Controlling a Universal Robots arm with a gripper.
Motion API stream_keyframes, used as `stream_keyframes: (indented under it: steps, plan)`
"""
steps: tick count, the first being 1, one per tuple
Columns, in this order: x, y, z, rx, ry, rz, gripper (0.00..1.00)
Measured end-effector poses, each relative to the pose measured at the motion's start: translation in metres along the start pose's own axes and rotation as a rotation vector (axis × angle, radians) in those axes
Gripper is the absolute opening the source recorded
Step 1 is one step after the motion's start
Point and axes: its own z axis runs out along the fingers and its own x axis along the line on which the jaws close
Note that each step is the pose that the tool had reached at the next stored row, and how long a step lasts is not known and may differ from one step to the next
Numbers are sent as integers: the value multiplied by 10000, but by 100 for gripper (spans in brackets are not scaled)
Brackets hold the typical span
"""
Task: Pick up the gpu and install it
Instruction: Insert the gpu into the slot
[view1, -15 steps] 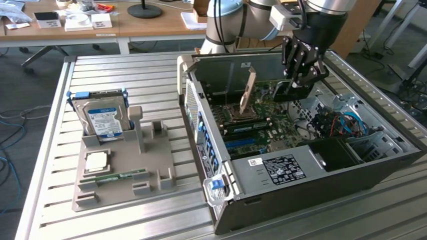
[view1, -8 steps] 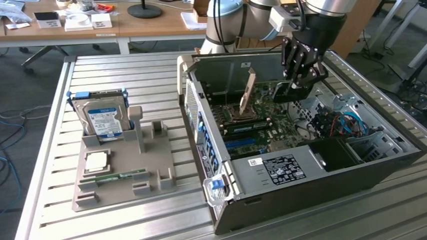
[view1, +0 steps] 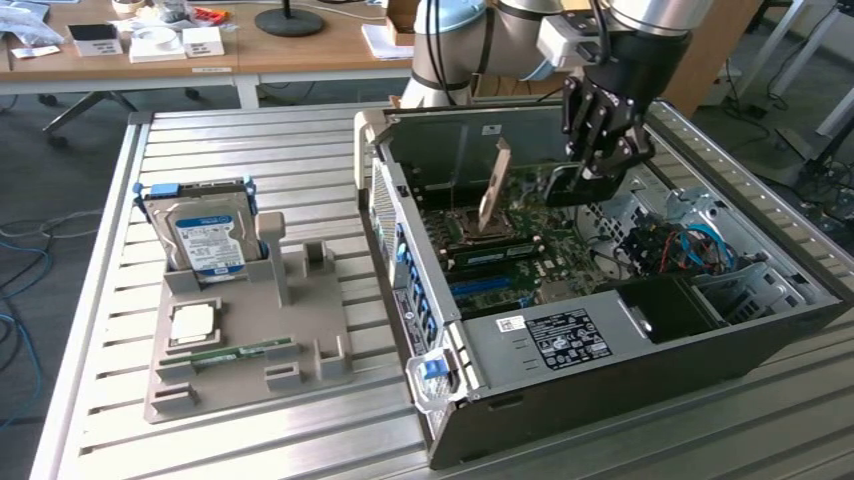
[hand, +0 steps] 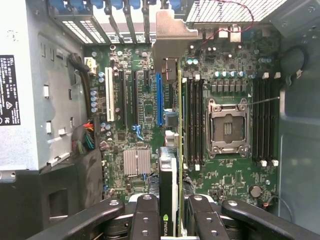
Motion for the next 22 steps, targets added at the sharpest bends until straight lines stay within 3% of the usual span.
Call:
stream_keyframes:
  steps: [11, 22]
  plan:
    - [19, 15, 83, 8, 1, -1, 27]
    - [33, 70, 264, 16, -1, -2, 27]
